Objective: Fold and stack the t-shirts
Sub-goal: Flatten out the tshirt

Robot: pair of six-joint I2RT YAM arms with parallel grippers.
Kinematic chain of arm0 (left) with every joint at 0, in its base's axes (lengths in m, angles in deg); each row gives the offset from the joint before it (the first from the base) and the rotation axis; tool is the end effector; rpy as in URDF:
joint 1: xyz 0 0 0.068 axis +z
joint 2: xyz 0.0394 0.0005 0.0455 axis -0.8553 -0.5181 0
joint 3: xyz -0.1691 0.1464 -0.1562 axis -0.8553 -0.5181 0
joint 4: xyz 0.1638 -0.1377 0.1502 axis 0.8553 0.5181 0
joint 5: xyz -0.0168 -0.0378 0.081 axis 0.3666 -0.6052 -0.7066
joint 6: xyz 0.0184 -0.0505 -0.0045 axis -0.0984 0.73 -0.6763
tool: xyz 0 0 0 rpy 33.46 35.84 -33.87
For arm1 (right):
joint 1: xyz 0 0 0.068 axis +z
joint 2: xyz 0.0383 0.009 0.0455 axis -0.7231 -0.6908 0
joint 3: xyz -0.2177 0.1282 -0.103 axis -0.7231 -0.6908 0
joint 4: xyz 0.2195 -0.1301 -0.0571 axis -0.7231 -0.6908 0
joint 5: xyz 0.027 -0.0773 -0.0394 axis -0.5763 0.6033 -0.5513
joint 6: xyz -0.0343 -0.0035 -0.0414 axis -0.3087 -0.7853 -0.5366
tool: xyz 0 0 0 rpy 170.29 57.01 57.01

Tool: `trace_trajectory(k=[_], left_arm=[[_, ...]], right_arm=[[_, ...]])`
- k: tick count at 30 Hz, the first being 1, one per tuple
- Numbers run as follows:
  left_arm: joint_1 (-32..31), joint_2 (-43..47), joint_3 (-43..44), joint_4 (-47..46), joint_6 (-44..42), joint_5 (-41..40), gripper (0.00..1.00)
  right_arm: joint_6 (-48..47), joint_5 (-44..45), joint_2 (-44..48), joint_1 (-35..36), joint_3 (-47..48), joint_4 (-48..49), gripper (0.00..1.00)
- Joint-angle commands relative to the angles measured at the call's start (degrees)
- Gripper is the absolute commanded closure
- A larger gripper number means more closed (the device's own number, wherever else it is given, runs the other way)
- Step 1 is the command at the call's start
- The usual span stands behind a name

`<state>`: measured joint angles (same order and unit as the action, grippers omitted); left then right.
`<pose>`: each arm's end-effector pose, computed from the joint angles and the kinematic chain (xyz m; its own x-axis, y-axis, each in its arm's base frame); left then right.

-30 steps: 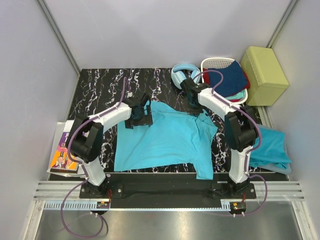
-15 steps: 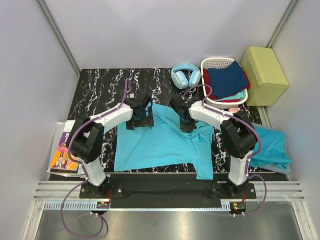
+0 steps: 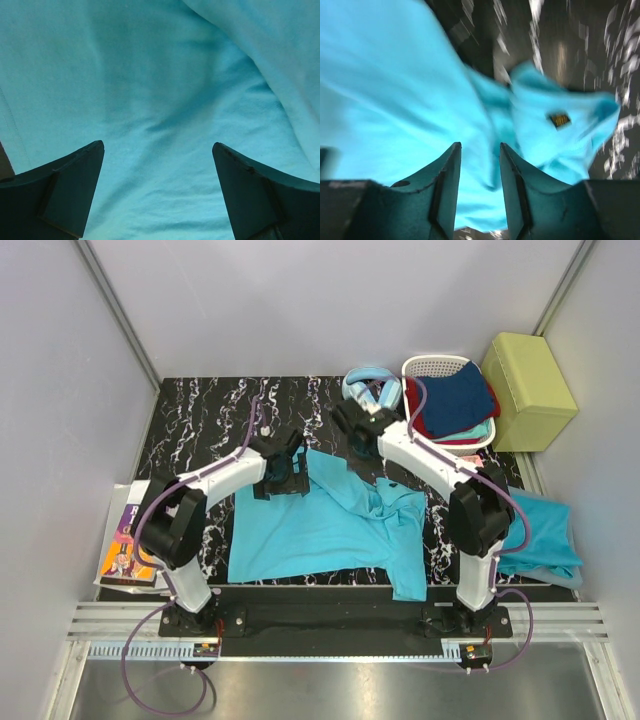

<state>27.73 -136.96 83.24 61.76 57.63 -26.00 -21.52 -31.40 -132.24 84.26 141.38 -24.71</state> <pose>0.2997 -0.1741 0.1955 -0.9253 -0.1316 -0.3556 -0.1090 0.9906 -0.0832 0.3159 0.2321 0.2429 -0.9050 -0.0347 -0.4239 -0.0008 0.9968 -0.0800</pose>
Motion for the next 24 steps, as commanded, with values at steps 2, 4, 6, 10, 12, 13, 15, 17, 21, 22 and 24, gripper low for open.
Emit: trace_trajectory(k=[2,4,6,10,12,13,15,17,21,22,24], left_arm=[[-0.1,3.7,2.8,-0.4,-0.1,-1.8,0.03],[-0.1,3.7,2.8,-0.4,0.0,-1.6,0.02],[-0.1,3.9,2.2,-0.5,0.4,-1.1,0.02],[-0.1,5.0,1.0,-0.7,0.8,-1.0,0.02],[-0.1,5.6,0.6,-0.9,0.7,-1.0,0.02],[-0.1,5.8,0.5,-0.9,0.7,-0.9,0.02],[-0.1,5.6,0.6,-1.1,0.6,-0.7,0.02],[-0.1,5.2,0.6,-1.1,0.7,-0.4,0.03],[-0.1,4.9,0.6,-1.4,0.8,0.2,0.03],[-0.1,4.8,0.6,-1.4,0.8,0.3,0.03],[-0.1,4.4,0.5,-1.5,0.8,0.6,0.03]], right_arm=[[-4.0,4.9,-4.9,-1.5,16.3,-2.9,0.55],[-4.8,4.7,-7.5,-2.8,18.0,-3.6,0.56],[-5.3,4.5,-9.8,-4.5,18.4,-3.6,0.57],[-5.5,3.5,-10.9,-8.6,16.1,-3.2,0.6],[-6.1,4.4,-10.9,-9.5,14.9,-3.0,0.61],[-6.3,4.7,-10.8,-9.6,14.7,-2.8,0.61],[-6.4,4.7,-10.7,-9.7,14.3,-2.6,0.62],[-6.3,4.2,-10.6,-9.7,14.2,-2.6,0.62],[-6.2,3.1,-10.4,-9.7,12.4,-2.5,0.62],[-6.1,2.7,-10.4,-9.7,11.7,-1.8,0.62],[-6.1,2.2,-10.3,-9.7,9.7,-1.1,0.62]])
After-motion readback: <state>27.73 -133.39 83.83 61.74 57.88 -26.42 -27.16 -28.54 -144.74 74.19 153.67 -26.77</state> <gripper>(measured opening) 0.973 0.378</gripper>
